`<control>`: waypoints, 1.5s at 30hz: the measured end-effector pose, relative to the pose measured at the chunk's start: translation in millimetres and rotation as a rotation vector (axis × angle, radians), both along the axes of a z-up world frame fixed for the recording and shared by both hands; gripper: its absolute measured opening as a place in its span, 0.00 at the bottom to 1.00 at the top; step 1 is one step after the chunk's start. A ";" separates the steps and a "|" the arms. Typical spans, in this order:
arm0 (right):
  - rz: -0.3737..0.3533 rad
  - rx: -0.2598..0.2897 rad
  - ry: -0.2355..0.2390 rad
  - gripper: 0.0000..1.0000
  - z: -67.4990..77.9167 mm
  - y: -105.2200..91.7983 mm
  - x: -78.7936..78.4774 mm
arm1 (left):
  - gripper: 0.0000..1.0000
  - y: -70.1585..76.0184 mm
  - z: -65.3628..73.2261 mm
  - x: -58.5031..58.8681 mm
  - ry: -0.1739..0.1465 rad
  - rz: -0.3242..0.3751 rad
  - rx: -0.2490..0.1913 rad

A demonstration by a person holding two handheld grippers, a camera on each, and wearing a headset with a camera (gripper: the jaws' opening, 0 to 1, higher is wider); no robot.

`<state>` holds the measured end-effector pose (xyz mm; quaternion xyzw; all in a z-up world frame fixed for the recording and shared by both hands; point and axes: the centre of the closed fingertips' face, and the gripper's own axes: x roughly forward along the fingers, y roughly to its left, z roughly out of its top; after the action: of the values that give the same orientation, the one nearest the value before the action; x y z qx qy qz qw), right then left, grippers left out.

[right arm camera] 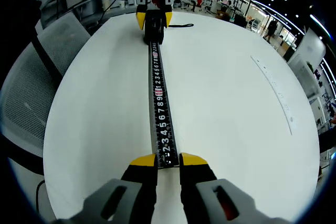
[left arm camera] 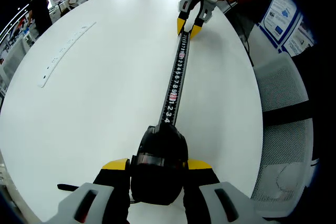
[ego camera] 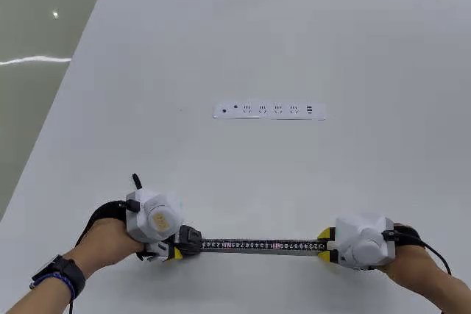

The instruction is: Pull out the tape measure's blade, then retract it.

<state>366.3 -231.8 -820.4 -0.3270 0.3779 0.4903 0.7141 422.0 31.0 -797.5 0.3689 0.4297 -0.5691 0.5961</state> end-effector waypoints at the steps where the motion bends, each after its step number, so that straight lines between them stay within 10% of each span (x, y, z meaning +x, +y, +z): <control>1: -0.002 -0.001 -0.003 0.15 0.2 0.0 0.1 | 0.36 0.0 0.2 -0.1 -0.002 -0.001 0.000; 10: -0.113 0.053 -0.004 0.18 7.6 1.9 3.6 | 0.38 0.1 0.6 1.5 -0.022 0.067 -0.037; 23: -0.307 0.183 -0.022 0.25 26.7 1.4 4.6 | 0.51 -0.5 25.5 5.3 -0.053 0.269 -0.239; 45: -0.553 0.344 -0.035 0.38 50.8 -1.5 -13.5 | 0.51 21.3 66.1 -6.6 -0.102 0.468 -0.443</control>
<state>352.8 -233.4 -769.6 -0.0948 0.3514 0.3285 0.8715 415.4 52.2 -731.3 0.1497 0.3382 -0.4768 0.7974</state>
